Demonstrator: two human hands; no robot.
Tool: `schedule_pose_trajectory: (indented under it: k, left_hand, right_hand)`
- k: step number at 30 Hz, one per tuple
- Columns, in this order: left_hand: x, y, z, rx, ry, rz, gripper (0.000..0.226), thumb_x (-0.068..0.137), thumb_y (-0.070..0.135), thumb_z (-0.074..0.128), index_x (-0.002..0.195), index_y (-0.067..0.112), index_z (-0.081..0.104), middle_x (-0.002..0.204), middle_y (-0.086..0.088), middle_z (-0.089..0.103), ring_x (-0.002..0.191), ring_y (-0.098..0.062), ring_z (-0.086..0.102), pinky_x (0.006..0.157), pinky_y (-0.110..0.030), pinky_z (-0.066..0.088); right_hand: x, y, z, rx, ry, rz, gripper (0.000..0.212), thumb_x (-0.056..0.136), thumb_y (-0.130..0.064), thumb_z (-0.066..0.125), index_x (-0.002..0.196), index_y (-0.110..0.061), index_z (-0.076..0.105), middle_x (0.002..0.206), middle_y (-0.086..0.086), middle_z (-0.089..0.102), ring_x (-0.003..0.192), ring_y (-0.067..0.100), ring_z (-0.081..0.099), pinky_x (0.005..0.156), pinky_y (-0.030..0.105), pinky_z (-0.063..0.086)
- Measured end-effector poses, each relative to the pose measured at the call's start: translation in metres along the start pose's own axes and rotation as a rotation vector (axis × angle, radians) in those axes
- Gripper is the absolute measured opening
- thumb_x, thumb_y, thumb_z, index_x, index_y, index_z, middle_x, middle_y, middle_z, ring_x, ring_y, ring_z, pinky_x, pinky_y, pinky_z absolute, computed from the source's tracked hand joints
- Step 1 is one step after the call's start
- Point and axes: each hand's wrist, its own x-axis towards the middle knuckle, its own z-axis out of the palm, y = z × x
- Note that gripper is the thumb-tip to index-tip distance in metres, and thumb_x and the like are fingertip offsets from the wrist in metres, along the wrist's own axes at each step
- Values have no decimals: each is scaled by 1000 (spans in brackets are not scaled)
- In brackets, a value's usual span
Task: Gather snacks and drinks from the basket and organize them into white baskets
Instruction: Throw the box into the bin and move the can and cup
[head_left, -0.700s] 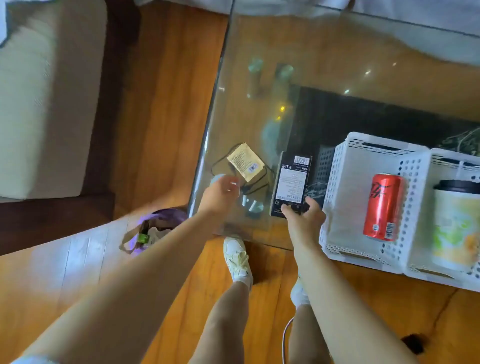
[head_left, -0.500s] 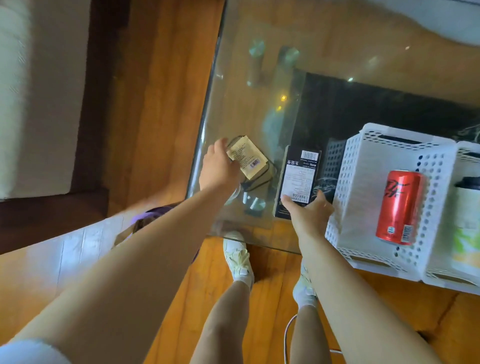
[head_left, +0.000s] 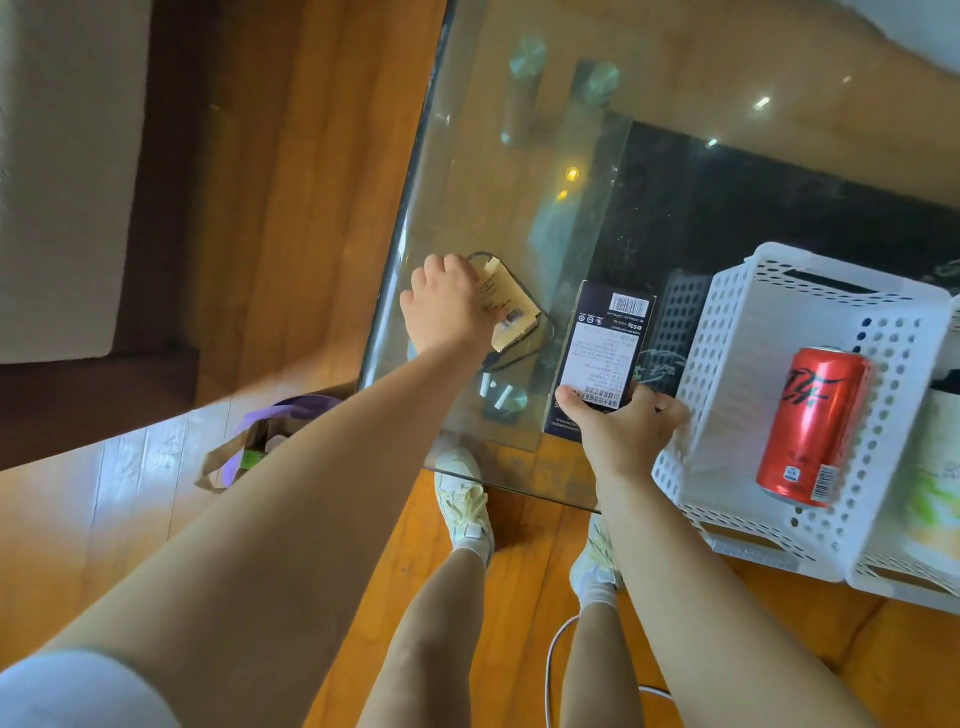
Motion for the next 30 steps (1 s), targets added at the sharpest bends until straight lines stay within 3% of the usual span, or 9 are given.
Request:
schedule_pose_trajectory:
  k: [3, 7, 10, 13, 16, 19, 26, 30]
  left_hand:
    - [-2, -1, 2, -26, 7, 22, 34, 83, 27, 67, 110, 14, 53, 118, -5, 54, 112, -26, 48, 89, -33, 33]
    - [-19, -10, 2, -168, -28, -2, 21, 86, 24, 60, 104, 14, 53, 105, -4, 60, 95, -27, 55, 75, -32, 36]
    - [-41, -27, -2, -411, -121, -103, 18, 80, 26, 65, 87, 19, 50, 82, 2, 60, 73, -20, 52, 61, -28, 35]
    - [-71, -54, -6, -700, -152, -260, 21, 75, 24, 72, 75, 23, 51, 68, 11, 56, 63, -8, 53, 54, -22, 41]
    - [-106, -94, -8, -967, -163, -437, 19, 75, 18, 75, 78, 24, 57, 76, 4, 64, 74, -17, 63, 69, -31, 54]
    - [-135, -140, -7, -995, -129, -556, 17, 80, 17, 71, 82, 25, 56, 84, -2, 65, 77, -20, 62, 63, -30, 52]
    - [-173, -232, -1, -1134, 11, -915, 18, 81, 4, 62, 95, 15, 59, 91, -6, 65, 78, -20, 62, 51, -24, 46]
    - [-172, -257, 10, -1218, 52, -1025, 23, 84, 0, 49, 104, 11, 56, 100, -11, 64, 80, -23, 62, 56, -28, 49]
  right_hand:
    - [0, -3, -3, 46, -1, 17, 63, 61, -40, 83, 107, -6, 58, 130, 9, 33, 103, 14, 38, 73, 26, 50]
    - [-4, -5, -9, 116, 6, -44, 61, 55, -27, 88, 101, -12, 51, 114, 4, 40, 87, 9, 47, 53, 9, 36]
    - [-11, -2, -12, 136, -87, -55, 61, 59, -21, 85, 110, -16, 50, 113, 3, 56, 92, 16, 58, 56, 12, 41]
    - [-22, -5, -14, 124, -221, -47, 56, 63, -22, 83, 107, -26, 47, 105, -4, 62, 86, 10, 61, 58, 18, 44]
    - [-38, -13, -15, 78, -310, -93, 57, 64, -18, 81, 107, -29, 45, 91, -12, 58, 74, -4, 54, 53, 15, 39]
    - [-58, -22, -15, 21, -402, -165, 59, 66, -18, 82, 113, -24, 46, 84, -19, 56, 73, -7, 51, 50, 10, 39]
    - [-112, -33, 22, -112, -896, -340, 64, 71, -23, 78, 118, -43, 40, 108, -17, 56, 98, 1, 57, 75, 19, 49]
    - [-138, -29, 62, -229, -1041, -340, 57, 79, -24, 70, 119, -47, 36, 113, -19, 51, 103, 1, 54, 61, 9, 48]
